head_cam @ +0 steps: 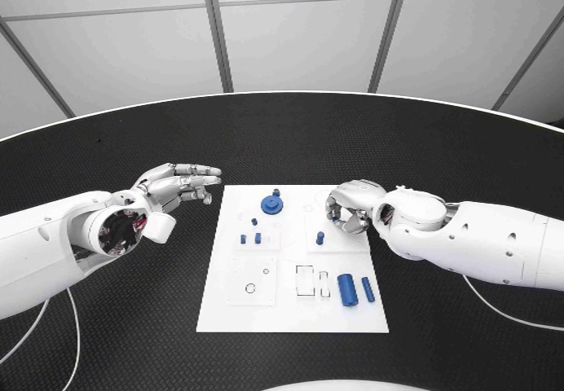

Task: Assemble the parts on the task board

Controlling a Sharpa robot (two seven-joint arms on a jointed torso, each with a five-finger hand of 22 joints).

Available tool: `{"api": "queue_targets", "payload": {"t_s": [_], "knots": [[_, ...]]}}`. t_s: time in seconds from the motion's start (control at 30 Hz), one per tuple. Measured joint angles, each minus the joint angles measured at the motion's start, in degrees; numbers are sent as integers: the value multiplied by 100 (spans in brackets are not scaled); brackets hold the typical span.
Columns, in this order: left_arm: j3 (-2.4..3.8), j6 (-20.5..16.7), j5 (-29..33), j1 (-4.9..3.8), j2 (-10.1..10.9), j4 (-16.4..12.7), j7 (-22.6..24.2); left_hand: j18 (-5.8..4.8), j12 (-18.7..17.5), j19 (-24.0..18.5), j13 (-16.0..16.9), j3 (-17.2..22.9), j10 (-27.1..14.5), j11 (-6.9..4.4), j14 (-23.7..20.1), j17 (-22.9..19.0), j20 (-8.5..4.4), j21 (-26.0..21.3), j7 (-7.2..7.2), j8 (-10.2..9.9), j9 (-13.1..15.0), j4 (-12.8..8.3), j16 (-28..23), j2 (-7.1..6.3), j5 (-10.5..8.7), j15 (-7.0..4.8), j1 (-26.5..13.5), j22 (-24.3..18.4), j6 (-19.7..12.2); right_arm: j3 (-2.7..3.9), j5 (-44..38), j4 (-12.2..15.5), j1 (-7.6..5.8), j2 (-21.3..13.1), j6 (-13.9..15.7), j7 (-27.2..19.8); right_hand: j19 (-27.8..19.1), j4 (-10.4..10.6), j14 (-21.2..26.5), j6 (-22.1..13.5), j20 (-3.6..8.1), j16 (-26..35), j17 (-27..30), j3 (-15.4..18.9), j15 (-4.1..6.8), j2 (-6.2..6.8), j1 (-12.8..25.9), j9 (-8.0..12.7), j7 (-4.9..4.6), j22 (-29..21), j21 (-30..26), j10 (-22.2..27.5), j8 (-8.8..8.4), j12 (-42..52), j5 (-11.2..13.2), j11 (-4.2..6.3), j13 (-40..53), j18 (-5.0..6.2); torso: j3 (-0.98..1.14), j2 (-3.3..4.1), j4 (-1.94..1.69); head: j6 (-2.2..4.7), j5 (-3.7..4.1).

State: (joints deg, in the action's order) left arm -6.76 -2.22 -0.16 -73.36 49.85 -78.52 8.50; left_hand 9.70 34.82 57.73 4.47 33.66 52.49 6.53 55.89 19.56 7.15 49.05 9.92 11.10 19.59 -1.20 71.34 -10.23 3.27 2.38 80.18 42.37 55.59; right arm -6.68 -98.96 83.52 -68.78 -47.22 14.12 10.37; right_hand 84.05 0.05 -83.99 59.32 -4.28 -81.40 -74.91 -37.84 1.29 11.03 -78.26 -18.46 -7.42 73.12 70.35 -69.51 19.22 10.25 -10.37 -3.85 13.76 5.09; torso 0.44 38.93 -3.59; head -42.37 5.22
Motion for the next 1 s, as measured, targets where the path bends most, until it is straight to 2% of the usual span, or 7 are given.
{"api": "queue_targets", "payload": {"t_s": [0.13, 0.6, 1.0], "knots": [[0, 1, 0, 0, 2, 8, -26, 0, -21, 0, 0, -7, -29, 11, 0, -5, 0, -24, 22, -23, 0, -7, -19, 0, 0, 0, 0, -6, -22, 1, -31, 45, 5, -33, 137, 8, 0, -4, 0, 8, 0, 0, 0, -4, 0, 1, 0, -7, 6, 0, 0, -103, 10, -2, 1, 80, -14, 0, -2, -4, 0, -1, 2], [0, 11, 0, 0, 10, 20, -73, 0, -21, 0, 0, -23, -29, 11, 0, -5, 0, -23, 41, -23, -1, 9, -34, 0, 0, 0, 0, -10, -41, 4, -50, 350, 8, -261, 313, 56, 0, -20, 0, 6, 0, 0, 1, -20, 0, -17, -18, -2, 7, 8, 0, -124, 8, -24, 8, 86, -8, 1, -2, -9, 3, 15, -3], [0, 30, -1, 0, -5, 49, -93, 0, -21, -18, 0, -22, -49, 32, -20, -4, 18, -23, 41, -47, -1, 9, -34, 0, 0, 20, 0, -15, -41, 34, -51, 910, 1, -610, 451, 119, 0, -20, 1, 5, -1, 0, 1, -20, -1, -17, -18, 2, 7, 25, -1, -123, 5, -29, 8, 85, -9, 2, -3, -9, 5, 16, 4]]}}
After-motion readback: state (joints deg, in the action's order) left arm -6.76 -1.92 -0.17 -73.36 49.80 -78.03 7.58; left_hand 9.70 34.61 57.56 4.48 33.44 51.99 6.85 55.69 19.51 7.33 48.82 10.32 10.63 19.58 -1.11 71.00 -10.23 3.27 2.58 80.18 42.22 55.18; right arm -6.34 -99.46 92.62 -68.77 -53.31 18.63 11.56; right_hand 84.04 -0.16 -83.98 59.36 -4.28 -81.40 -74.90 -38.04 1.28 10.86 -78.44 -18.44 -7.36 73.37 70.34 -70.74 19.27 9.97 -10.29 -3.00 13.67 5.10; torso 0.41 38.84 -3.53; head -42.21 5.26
